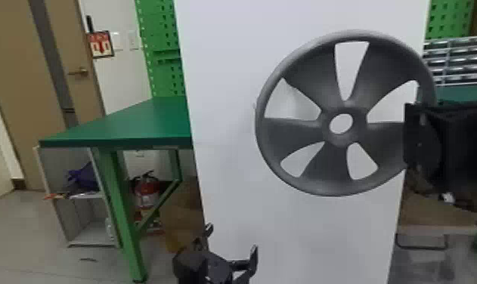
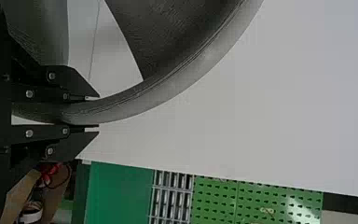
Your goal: Hold the wheel and insert it
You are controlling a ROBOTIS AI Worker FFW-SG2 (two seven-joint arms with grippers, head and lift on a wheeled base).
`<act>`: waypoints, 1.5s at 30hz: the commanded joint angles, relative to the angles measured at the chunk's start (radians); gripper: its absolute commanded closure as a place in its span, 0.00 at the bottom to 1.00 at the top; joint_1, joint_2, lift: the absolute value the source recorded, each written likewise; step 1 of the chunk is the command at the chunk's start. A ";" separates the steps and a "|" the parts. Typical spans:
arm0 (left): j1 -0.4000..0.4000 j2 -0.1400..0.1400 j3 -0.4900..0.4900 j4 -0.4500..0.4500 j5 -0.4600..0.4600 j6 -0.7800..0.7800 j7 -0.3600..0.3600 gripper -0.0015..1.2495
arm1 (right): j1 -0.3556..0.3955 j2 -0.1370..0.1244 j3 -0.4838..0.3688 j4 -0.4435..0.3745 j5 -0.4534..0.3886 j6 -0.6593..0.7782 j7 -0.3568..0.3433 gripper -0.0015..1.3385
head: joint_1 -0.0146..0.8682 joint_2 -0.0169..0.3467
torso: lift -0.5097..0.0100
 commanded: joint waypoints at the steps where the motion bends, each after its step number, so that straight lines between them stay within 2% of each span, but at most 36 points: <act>1: -0.002 0.001 -0.008 0.005 -0.001 0.000 0.000 0.08 | -0.034 0.001 0.009 0.016 -0.011 -0.005 -0.004 0.85 | 0.41 0.90 | 0.05; 8: -0.004 0.003 -0.016 0.008 -0.001 0.001 0.000 0.08 | -0.069 0.001 0.026 0.034 -0.035 -0.013 -0.040 0.85 | 0.41 0.90 | 0.05; 17: -0.002 0.011 -0.018 0.008 -0.001 0.001 0.000 0.08 | -0.100 0.001 0.049 0.083 -0.115 -0.047 -0.134 0.86 | 0.41 0.90 | 0.05; 22: -0.002 0.011 -0.019 0.010 -0.001 0.001 0.000 0.08 | -0.126 0.001 0.060 0.111 -0.141 -0.051 -0.160 0.86 | 0.41 0.90 | 0.05; 32: -0.002 0.014 -0.022 0.011 -0.001 0.001 0.000 0.08 | -0.152 0.001 0.097 0.131 -0.176 -0.067 -0.261 0.86 | 0.41 0.90 | 0.05; 45: -0.001 0.020 -0.027 0.011 0.005 0.001 0.000 0.08 | -0.162 0.001 0.115 0.163 -0.189 -0.079 -0.295 0.86 | 0.41 0.90 | 0.05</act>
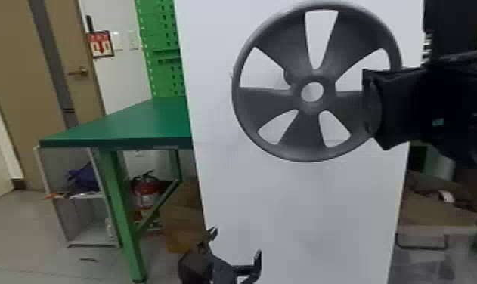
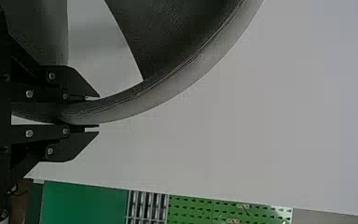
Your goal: Hold the wheel and insert it
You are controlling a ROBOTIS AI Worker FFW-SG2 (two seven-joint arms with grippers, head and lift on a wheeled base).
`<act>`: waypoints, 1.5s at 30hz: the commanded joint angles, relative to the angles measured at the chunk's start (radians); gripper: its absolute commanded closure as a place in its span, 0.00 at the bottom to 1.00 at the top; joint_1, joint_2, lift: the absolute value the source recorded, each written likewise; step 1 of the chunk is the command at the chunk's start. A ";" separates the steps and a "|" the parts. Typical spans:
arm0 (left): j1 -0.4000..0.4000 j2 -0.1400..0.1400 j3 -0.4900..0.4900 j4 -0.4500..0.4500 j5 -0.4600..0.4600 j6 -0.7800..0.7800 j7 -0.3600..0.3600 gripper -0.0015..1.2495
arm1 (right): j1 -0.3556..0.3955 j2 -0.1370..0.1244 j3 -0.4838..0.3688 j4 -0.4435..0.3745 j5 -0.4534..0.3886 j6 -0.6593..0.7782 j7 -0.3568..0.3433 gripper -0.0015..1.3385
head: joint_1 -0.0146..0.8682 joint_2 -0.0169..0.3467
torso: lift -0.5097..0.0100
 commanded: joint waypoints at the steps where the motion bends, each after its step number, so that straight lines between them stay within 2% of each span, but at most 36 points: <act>1: 0.000 0.004 -0.003 0.000 0.005 0.000 0.000 0.08 | -0.003 0.001 0.004 0.009 -0.004 -0.007 -0.006 0.86 | 0.41 0.90 | 0.05; 12: 0.005 0.010 -0.005 0.000 0.005 0.000 0.000 0.08 | -0.020 0.001 -0.033 0.049 -0.094 -0.024 -0.010 0.86 | 0.41 0.90 | 0.05; 32: 0.006 0.013 -0.010 0.000 0.002 0.000 0.000 0.08 | -0.081 0.001 -0.025 0.065 -0.142 -0.029 -0.010 0.86 | 0.41 0.90 | 0.05; 45: 0.006 0.013 -0.008 0.000 0.003 0.000 0.000 0.08 | -0.086 0.001 0.000 0.092 -0.140 -0.030 -0.010 0.86 | 0.41 0.90 | 0.05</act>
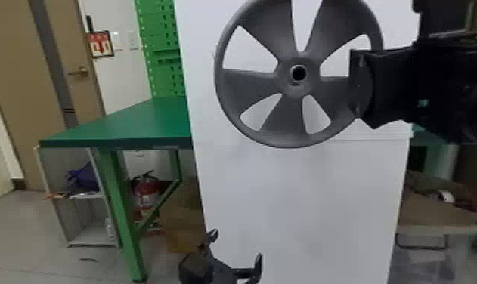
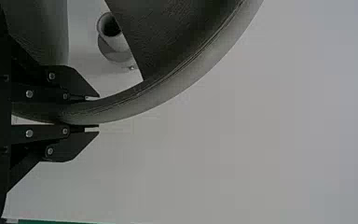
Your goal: Hold the wheel and insert it
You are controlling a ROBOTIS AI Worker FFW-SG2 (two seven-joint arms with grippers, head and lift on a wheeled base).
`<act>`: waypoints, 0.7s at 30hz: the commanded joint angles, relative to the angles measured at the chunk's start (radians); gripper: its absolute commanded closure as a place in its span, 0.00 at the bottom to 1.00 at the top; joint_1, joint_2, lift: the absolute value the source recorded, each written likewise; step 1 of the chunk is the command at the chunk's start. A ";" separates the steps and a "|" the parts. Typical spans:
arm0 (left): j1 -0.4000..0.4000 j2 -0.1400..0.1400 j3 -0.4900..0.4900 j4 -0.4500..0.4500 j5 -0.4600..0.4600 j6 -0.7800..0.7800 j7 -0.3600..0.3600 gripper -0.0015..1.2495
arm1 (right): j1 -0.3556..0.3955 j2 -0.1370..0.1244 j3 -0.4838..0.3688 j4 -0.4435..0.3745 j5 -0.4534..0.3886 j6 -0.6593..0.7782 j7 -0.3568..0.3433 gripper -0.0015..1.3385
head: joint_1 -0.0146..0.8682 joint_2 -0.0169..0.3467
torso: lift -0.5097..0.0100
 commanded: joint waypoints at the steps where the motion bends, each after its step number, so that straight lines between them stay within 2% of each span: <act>1: -0.001 0.000 0.002 0.000 0.002 0.000 0.000 0.08 | -0.001 0.001 0.004 0.011 0.001 -0.001 0.000 0.86 | 0.41 0.90 | 0.05; 21: 0.001 0.000 0.005 0.000 0.003 0.000 0.000 0.08 | -0.011 0.001 -0.005 0.026 0.007 -0.009 0.000 0.86 | 0.41 0.90 | 0.05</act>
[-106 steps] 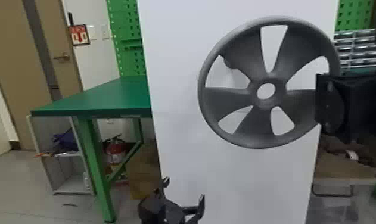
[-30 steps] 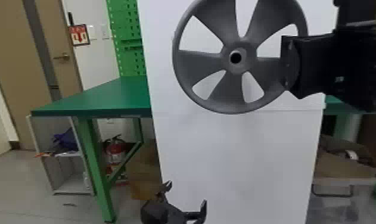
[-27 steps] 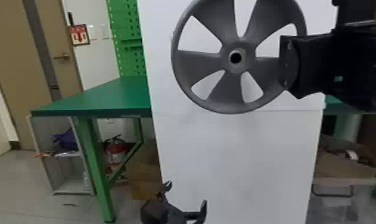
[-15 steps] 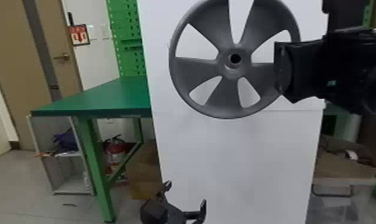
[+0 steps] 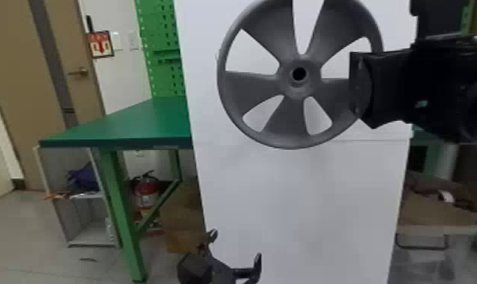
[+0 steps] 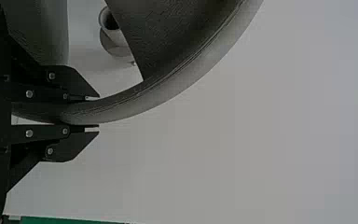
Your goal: Hold the wheel and insert it
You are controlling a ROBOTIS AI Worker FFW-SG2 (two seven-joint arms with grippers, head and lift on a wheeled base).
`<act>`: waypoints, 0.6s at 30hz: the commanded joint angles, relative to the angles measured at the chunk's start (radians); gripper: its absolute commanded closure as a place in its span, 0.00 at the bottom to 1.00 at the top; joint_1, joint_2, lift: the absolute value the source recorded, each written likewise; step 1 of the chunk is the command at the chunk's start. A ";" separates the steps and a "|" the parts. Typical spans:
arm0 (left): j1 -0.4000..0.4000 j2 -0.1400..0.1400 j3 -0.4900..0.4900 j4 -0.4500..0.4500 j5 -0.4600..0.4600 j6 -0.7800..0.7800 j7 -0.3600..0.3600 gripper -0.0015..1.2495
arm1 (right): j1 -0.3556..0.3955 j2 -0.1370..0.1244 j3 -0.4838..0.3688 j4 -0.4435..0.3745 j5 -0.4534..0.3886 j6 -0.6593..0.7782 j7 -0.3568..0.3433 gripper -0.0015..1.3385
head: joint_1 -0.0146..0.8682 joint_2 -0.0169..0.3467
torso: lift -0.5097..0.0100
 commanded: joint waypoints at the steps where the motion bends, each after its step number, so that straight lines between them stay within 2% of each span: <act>1: 0.000 0.000 0.000 0.000 0.000 0.000 0.000 0.08 | 0.000 0.001 -0.004 0.000 -0.001 -0.001 0.000 0.86 | 0.41 0.90 | 0.05; 18: 0.000 0.000 -0.002 0.000 0.000 0.000 0.000 0.08 | -0.008 0.001 -0.005 0.000 0.008 -0.011 0.000 0.86 | 0.41 0.90 | 0.05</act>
